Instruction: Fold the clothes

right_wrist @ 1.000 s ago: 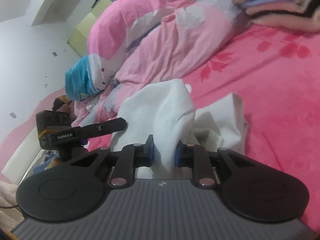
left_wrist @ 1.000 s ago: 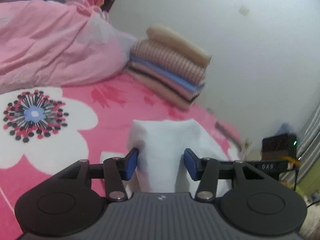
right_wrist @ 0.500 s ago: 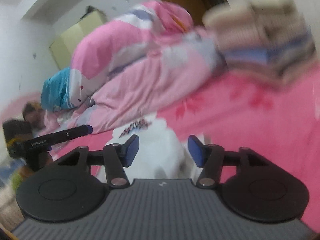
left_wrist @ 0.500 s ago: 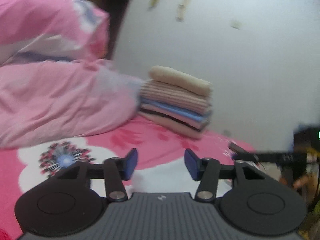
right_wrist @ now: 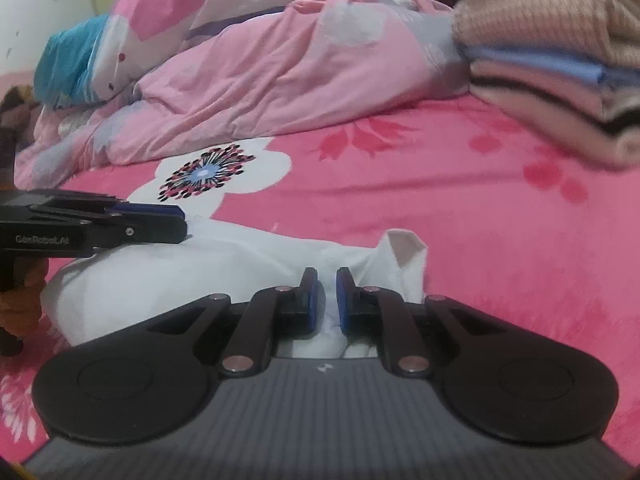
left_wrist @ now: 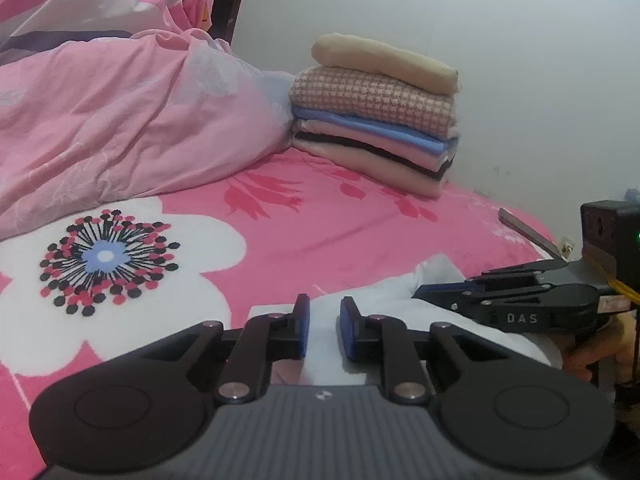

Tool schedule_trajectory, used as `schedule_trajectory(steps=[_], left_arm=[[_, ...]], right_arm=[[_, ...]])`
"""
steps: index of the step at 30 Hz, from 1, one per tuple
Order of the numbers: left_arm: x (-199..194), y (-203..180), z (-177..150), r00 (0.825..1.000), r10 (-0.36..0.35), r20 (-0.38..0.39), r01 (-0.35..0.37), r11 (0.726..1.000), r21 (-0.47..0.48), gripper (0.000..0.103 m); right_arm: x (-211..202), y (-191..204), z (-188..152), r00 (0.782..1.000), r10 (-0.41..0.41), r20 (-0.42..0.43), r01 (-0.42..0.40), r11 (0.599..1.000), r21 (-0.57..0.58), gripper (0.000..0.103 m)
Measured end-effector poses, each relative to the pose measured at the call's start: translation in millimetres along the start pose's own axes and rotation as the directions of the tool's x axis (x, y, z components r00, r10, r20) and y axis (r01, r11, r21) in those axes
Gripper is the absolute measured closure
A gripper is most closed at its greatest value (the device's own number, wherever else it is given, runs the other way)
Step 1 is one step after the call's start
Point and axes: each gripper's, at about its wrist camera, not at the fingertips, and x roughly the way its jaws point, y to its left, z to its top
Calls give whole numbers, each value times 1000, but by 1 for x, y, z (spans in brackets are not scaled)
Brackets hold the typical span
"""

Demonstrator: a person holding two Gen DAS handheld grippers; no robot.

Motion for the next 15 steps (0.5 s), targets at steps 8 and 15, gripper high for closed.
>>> schedule_trajectory(steps=[8, 15], left_arm=[[5, 2, -2, 1000, -22, -21, 22, 1000, 23, 85], [6, 12, -4, 996, -83, -21, 84, 996, 34, 85]], right_arm=[[-34, 10, 9, 998, -20, 65, 23, 999, -47, 93], [-48, 54, -5, 988, 155, 27, -144, 959, -244, 95]])
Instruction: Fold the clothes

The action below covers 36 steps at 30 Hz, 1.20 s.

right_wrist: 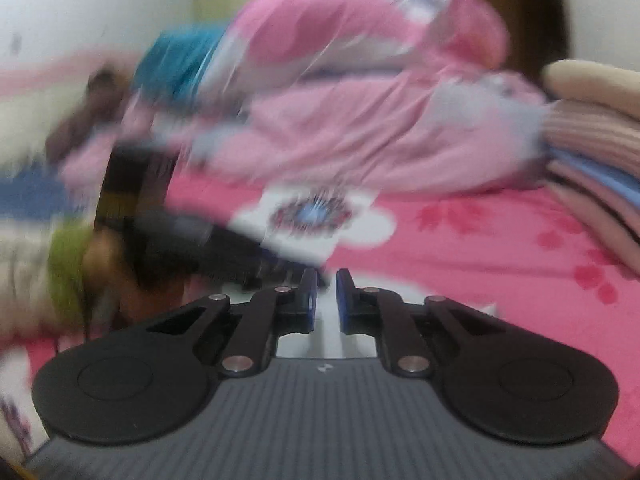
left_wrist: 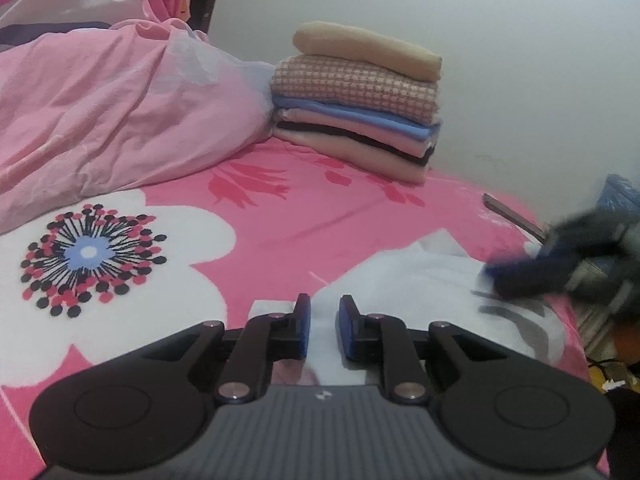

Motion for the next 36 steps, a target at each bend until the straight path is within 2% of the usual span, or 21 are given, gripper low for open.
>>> schedule_trajectory(steps=[3, 5, 7, 10, 11, 14, 16, 17, 20, 22, 24, 25, 28, 30, 32, 34, 36], left_arm=[[2, 4, -1, 1000, -26, -4, 26, 1000, -13, 86], [2, 6, -1, 999, -36, -4, 36, 999, -18, 86], [2, 11, -1, 998, -56, -4, 56, 998, -31, 86], [2, 19, -1, 996, -90, -2, 89, 994, -65, 86], [2, 22, -1, 995, -101, -1, 101, 992, -82, 86], [3, 28, -1, 993, -121, 0, 120, 986, -114, 87], [3, 29, -1, 992, -126, 2, 125, 985, -121, 87], [3, 30, -1, 992, -128, 1, 127, 984, -125, 87], [3, 33, 0, 990, -142, -2, 140, 980, -142, 87], [4, 35, 0, 989, -145, -2, 143, 978, -155, 87], [3, 34, -1, 990, -142, -3, 139, 978, -153, 87], [3, 33, -1, 990, -140, -3, 138, 979, -151, 87], [-1, 30, 1, 992, -130, 0, 129, 982, -135, 86], [-8, 27, 6, 993, -116, 11, 116, 986, -118, 80], [-20, 21, 10, 995, -86, 42, 89, 993, -83, 63], [-36, 13, 12, 995, -49, 89, 53, 998, -40, 61], [-48, 3, 11, 992, -51, 115, 55, 998, -28, 61]], right_arm=[[22, 0, -21, 996, 4, -90, -5, 1000, -19, 96], [14, -2, -11, 997, 5, -80, -5, 1000, 11, 95], [2, 9, 2, 999, 0, -41, -1, 1000, -24, 93], [-2, 29, 15, 996, 85, -6, -85, 994, -73, 93], [4, 33, 13, 995, 95, -25, -97, 992, -82, 95], [32, 30, -6, 990, 62, -129, -72, 995, -76, 96], [28, 29, -4, 991, 69, -117, -73, 997, -32, 95], [23, 31, 1, 992, 76, -104, -79, 997, -22, 92], [6, 48, 15, 991, 128, -34, -130, 990, -54, 91], [13, 59, 16, 987, 153, -39, -155, 985, -77, 91], [29, 68, 8, 983, 156, -92, -164, 983, -87, 91], [35, 71, 2, 983, 147, -114, -158, 983, -94, 91], [22, 78, 3, 990, 110, -92, -121, 985, -124, 91], [-1, 78, 9, 995, 90, -38, -94, 988, -126, 90], [-28, 70, 12, 999, 46, 14, -45, 993, -105, 90], [-50, 53, 9, 999, -28, 40, 31, 997, -73, 90], [-66, 36, 2, 995, -89, 42, 90, 996, -21, 90]])
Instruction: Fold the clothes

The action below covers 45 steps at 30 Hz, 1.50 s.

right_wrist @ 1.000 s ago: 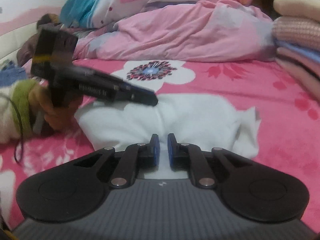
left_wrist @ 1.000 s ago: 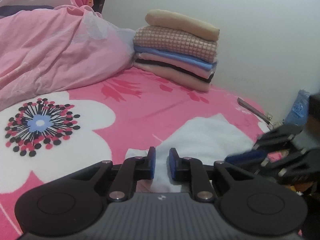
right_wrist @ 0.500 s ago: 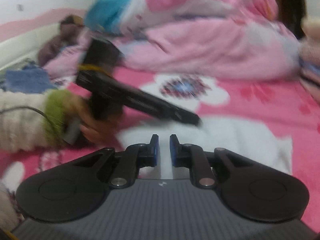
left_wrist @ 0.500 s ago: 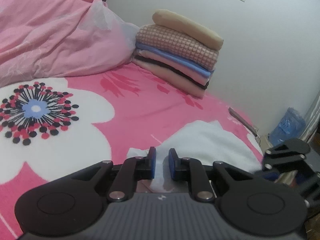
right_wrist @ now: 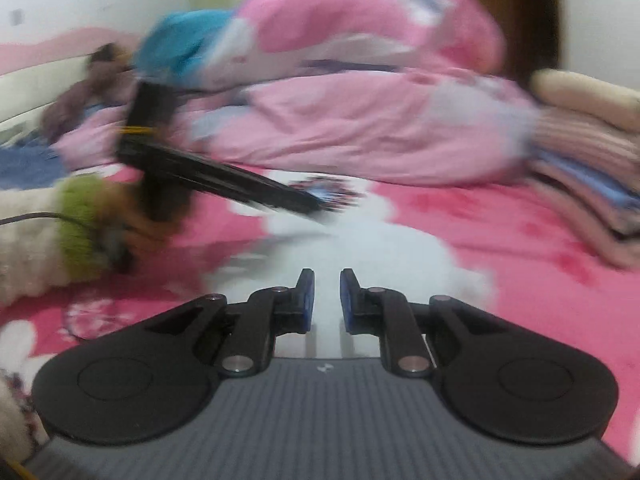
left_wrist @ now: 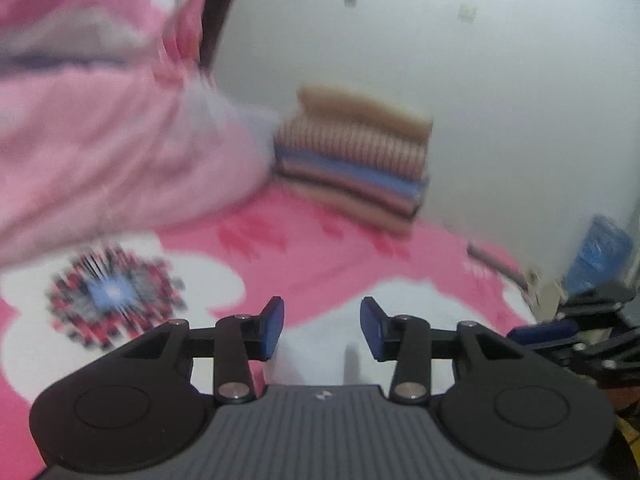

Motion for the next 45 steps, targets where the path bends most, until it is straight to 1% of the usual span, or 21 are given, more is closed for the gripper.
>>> schedule_trajectory(steps=[2, 4, 7, 9, 11, 14, 18, 21, 23, 25, 27, 28, 30, 31, 32, 34, 36, 37, 39, 42, 45], left_arm=[[-11, -10, 0, 1000, -3, 25, 3, 1000, 12, 61], [-20, -21, -1, 999, -4, 39, 2, 999, 32, 61], [-11, -32, -17, 998, 33, -47, -28, 995, 93, 61], [-1, -29, -29, 992, 58, -109, -48, 995, 86, 61], [2, -23, -34, 989, 72, -130, -64, 996, 62, 58], [-7, -14, -30, 991, 66, -117, -66, 998, 5, 58], [-12, -1, -22, 994, 59, -96, -67, 994, -87, 56], [1, 3, -20, 991, 66, -119, -82, 987, -135, 55], [11, 4, -24, 986, 74, -152, -98, 983, -156, 53], [17, 7, -28, 981, 78, -177, -111, 976, -185, 50], [16, 14, -31, 984, 58, -170, -98, 967, -237, 48], [15, 17, -30, 984, 52, -171, -96, 961, -259, 47], [9, 21, -28, 985, 45, -165, -93, 952, -292, 43], [5, 23, -26, 986, 47, -159, -94, 948, -303, 39], [2, 25, -25, 987, 47, -155, -95, 944, -316, 35], [-2, 28, -24, 987, 31, -159, -86, 932, -353, 29], [-5, 30, -25, 986, 10, -166, -75, 917, -391, 21], [-6, 32, -26, 985, -1, -170, -70, 910, -409, 18], [-8, 33, -27, 984, -17, -180, -65, 895, -441, 18], [-6, 27, -32, 974, 14, -225, -114, 893, -435, 17], [-9, 19, -31, 968, 58, -244, -155, 902, -403, 17]], right_arm=[[-6, -10, -8, 1000, -16, 0, 16, 999, 45, 92], [-6, -8, -14, 1000, -4, 4, 4, 999, 37, 92], [10, -10, -30, 998, -36, -42, 38, 999, 37, 94], [22, -22, -45, 997, -26, -68, 33, 994, 107, 95], [22, -29, -50, 998, -2, -56, 11, 986, 164, 95], [12, -27, -38, 999, -6, -38, 11, 990, 144, 94], [4, -38, -13, 999, -8, 46, 1, 988, 158, 94], [23, -44, -3, 998, -6, 68, -5, 986, 169, 94], [42, -53, -4, 999, 3, 52, -14, 977, 211, 94], [61, -66, -15, 1000, -27, -6, 28, 960, 278, 94], [72, -88, -30, 999, -10, -49, 29, 908, 418, 95], [68, -96, -34, 999, 16, -28, 0, 876, 483, 95], [53, -109, -37, 998, 55, 32, -64, 814, 578, 88], [44, -115, -38, 996, 65, 58, -87, 786, 612, 77], [35, -121, -40, 995, 65, 75, -98, 759, 644, 57], [17, -132, -44, 994, 56, 89, -102, 706, 701, 38], [6, -139, -52, 996, 58, 69, -90, 665, 742, 29], [3, -141, -57, 997, 59, 51, -77, 647, 759, 21], [1, -139, -66, 999, 48, 0, -30, 632, 774, 19], [3, -132, -73, 999, 16, -46, 26, 632, 774, 17], [3, -123, -72, 998, -12, -65, 57, 641, 766, 7]])
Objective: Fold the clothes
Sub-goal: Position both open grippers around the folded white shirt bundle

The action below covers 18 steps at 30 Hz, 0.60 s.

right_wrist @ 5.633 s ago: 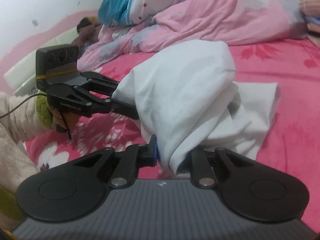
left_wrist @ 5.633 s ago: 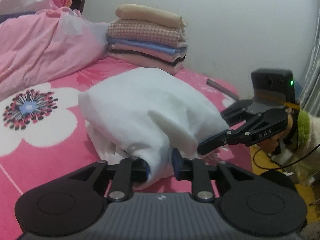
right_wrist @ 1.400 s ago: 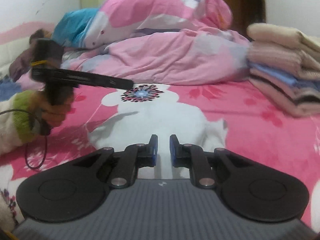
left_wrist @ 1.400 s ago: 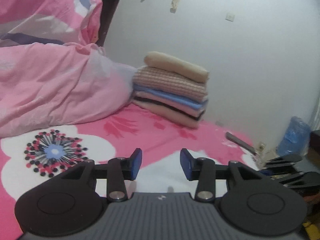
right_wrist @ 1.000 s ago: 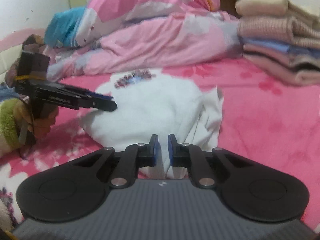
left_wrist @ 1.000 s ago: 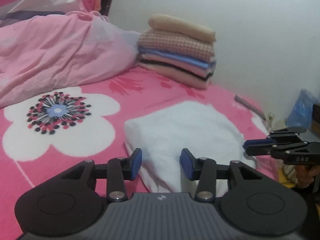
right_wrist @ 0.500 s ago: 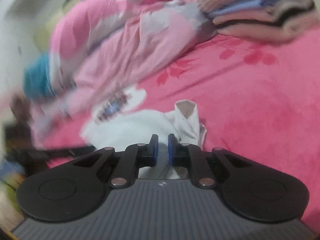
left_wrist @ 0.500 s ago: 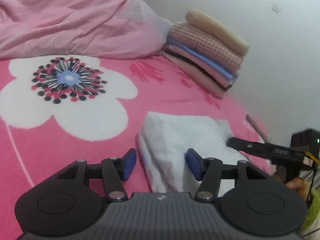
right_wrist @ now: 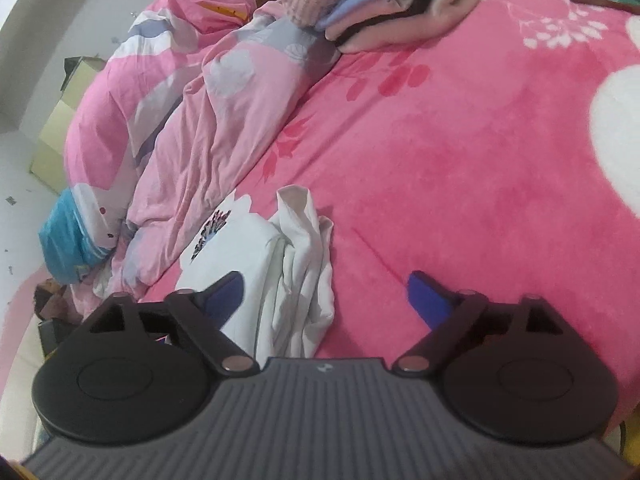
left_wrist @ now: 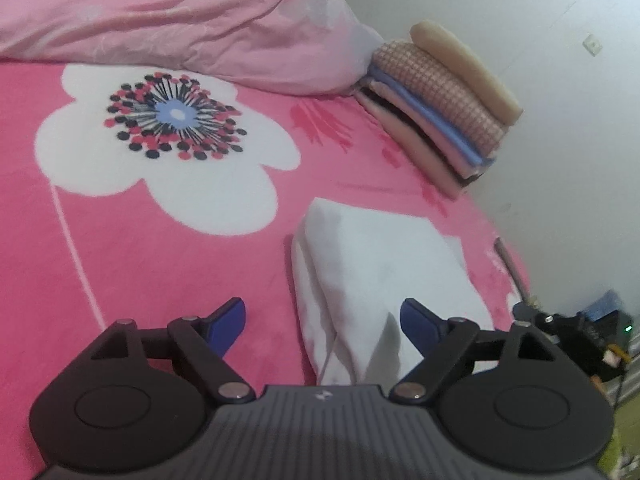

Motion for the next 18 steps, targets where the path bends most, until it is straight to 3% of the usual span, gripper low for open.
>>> schedule_trajectory(steps=[1, 7, 12, 18], left_arm=[[-2, -3, -1, 1000, 16, 4, -16, 1000, 10, 15], [-13, -11, -7, 995, 88, 39, -89, 996, 24, 11], [-20, -11, -8, 992, 117, 53, -117, 993, -1, 10], [-28, -8, -10, 986, 149, 75, -148, 989, -29, 9]], right_arm=[[0, 3, -1, 1000, -19, 0, 19, 1000, -7, 1], [8, 19, -8, 989, -145, 4, 145, 986, -76, 1], [8, 17, -11, 986, -163, 26, 164, 984, -69, 1], [5, 7, -12, 992, -119, 45, 120, 993, -13, 1]])
